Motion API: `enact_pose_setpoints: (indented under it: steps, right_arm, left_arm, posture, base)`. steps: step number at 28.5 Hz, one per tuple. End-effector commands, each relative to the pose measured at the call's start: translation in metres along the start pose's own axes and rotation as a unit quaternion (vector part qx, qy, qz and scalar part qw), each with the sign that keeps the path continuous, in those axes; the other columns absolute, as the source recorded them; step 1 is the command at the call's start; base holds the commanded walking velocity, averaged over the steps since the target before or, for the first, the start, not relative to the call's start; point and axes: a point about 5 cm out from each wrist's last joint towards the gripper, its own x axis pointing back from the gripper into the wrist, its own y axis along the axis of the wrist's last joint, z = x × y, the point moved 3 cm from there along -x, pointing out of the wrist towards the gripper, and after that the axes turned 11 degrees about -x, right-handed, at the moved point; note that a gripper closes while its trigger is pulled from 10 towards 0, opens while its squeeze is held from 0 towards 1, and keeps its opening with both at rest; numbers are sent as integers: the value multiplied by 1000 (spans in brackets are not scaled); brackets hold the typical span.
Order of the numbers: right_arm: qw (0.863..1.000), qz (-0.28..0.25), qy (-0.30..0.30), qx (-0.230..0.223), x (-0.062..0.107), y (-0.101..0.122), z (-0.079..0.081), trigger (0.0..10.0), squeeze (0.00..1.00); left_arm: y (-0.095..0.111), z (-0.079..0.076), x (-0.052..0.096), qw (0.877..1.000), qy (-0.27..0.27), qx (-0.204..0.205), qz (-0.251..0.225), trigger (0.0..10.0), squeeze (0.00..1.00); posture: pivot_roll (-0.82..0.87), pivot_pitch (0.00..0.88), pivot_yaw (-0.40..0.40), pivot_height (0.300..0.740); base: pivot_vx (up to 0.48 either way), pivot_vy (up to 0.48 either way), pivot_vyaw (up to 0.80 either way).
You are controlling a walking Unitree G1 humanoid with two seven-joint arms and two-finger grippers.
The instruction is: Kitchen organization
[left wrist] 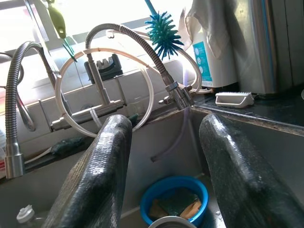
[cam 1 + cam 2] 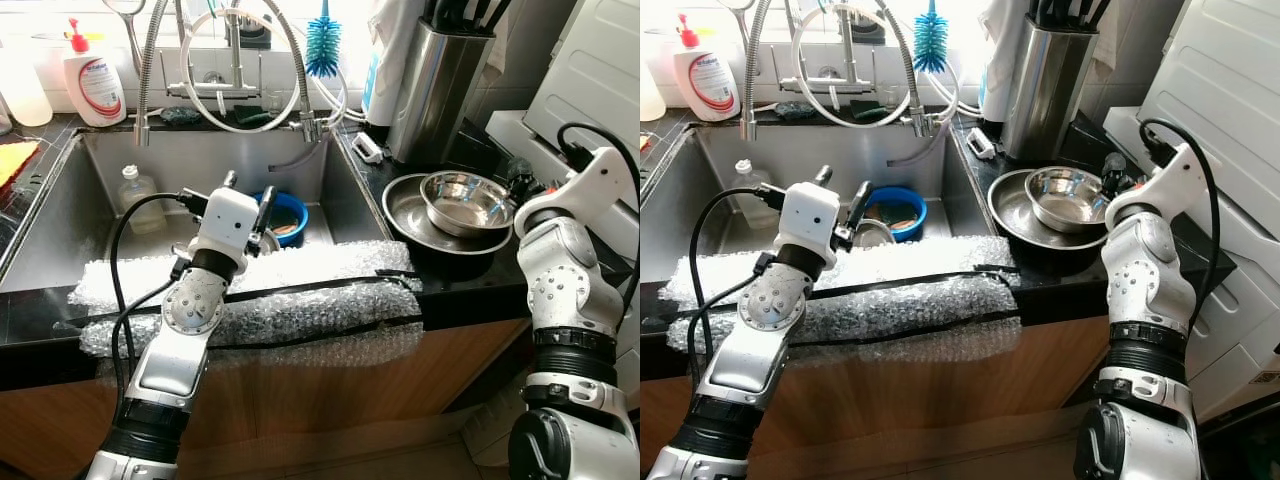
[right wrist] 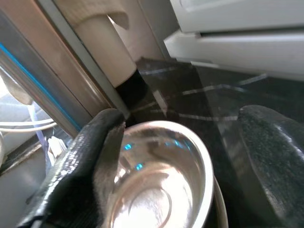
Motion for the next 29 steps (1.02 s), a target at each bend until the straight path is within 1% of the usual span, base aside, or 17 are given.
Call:
enact_pose_setpoints:
  steps: [1, 3, 6, 14, 19, 24, 27, 28, 29]
  right_arm:
    - [1000, 10, -22, -17, -2, 0, -8, 10000, 0]
    - [999, 16, -32, -25, -3, -2, -11, 10000, 0]
    - [997, 41, -36, -57, -4, -10, -14, 10000, 0]
    - [995, 59, -34, -77, -4, -18, -11, 10000, 0]
    - [994, 73, -33, -76, -5, -21, -10, 10000, 0]
    - [994, 89, -26, -52, -5, -27, -8, 10000, 0]
    - [994, 99, -22, -47, -5, -31, -6, 10000, 0]
    - [994, 101, -22, -46, -5, -32, -6, 6000, 0]
    - [994, 102, -23, -45, -5, -33, -6, 4039, 0]
  left_arm:
    - [9, -1, -2, 1000, -5, -7, -17, 10000, 0]
    - [9, -2, -2, 1000, -6, -6, -16, 10000, 0]
    - [8, -2, -2, 1000, -7, -7, -15, 10000, 0]
    - [9, -1, -2, 1000, -7, -8, -17, 10000, 0]
    - [9, -1, -2, 1000, -7, -9, -17, 10000, 0]
    - [9, -2, -2, 1000, -9, -8, -16, 10000, 0]
    - [9, -2, -2, 1000, -9, -8, -16, 10000, 0]
    - [9, -2, -2, 1000, -8, -8, -16, 10000, 0]
    - [9, -2, -2, 1000, -7, -8, -16, 10000, 0]
  posture:
    - [13, 0, -102, 740]
    - [14, 0, -101, 740]
    - [14, 0, -101, 740]
    - [14, 0, -101, 740]
    - [14, 0, -103, 740]
    - [14, 0, -103, 740]
    - [15, 0, -104, 740]
    - [15, 0, -103, 740]
    - [15, 0, -103, 740]
  base:
    - [0, 0, 0]
    - [0, 0, 0]
    - [0, 0, 0]
    - [0, 0, 0]
    - [0, 0, 0]
    - [0, 0, 0]
    - [0, 0, 0]
    - [0, 0, 0]
    - [0, 0, 0]
